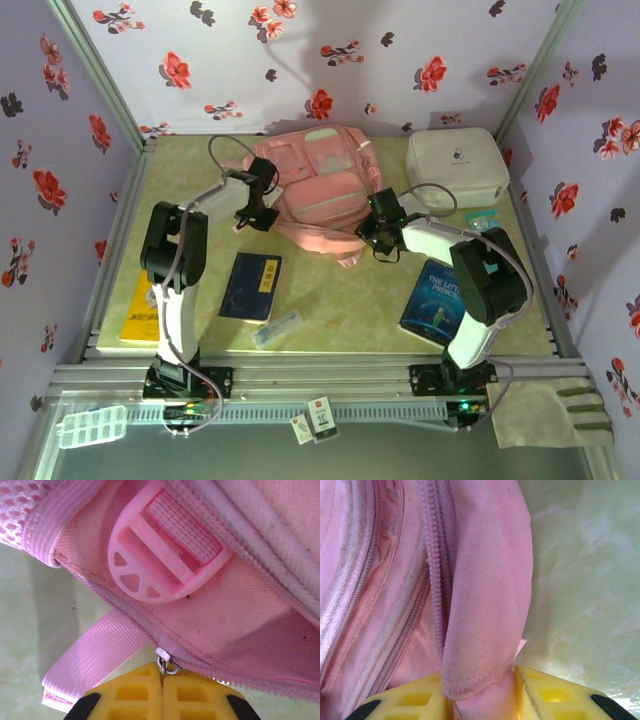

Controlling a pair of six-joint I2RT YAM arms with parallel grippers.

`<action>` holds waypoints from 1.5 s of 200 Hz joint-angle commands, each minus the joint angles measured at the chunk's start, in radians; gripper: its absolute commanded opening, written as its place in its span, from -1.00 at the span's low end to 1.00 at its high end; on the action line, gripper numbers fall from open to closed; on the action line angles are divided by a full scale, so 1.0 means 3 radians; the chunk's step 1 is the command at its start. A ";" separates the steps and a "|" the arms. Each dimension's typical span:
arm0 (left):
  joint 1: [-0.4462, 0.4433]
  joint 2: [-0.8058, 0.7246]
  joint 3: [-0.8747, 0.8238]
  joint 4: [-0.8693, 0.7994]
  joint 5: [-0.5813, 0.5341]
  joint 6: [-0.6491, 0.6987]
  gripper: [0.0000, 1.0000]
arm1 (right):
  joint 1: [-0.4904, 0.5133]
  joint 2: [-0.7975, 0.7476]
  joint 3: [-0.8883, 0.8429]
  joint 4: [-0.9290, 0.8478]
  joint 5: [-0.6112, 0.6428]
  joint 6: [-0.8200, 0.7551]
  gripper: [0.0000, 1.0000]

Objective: Pack the student bag
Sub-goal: Unzip the student bag at the top-center of the table, then rotate the book at the middle-left of the table.

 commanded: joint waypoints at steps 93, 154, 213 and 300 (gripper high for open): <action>0.0455 -0.0035 0.0250 0.0070 -0.0126 -0.0277 -0.62 | -0.0052 0.0059 -0.0031 -0.0060 0.0016 -0.0171 -0.32; 0.0454 -0.0895 -0.0400 0.0082 -0.0144 -0.1239 0.07 | 0.0191 -0.0037 0.0027 0.0393 -0.0605 0.0119 -0.19; 0.0453 -0.1758 -0.1489 -0.0012 0.0023 -0.2047 0.46 | 0.0232 -0.0680 0.0027 -0.0266 0.0117 -0.0409 0.31; 0.0386 -0.2098 -0.2353 0.0095 0.0422 -0.2390 0.57 | 0.1200 -0.0063 0.1033 -0.0903 0.0140 -0.1489 0.26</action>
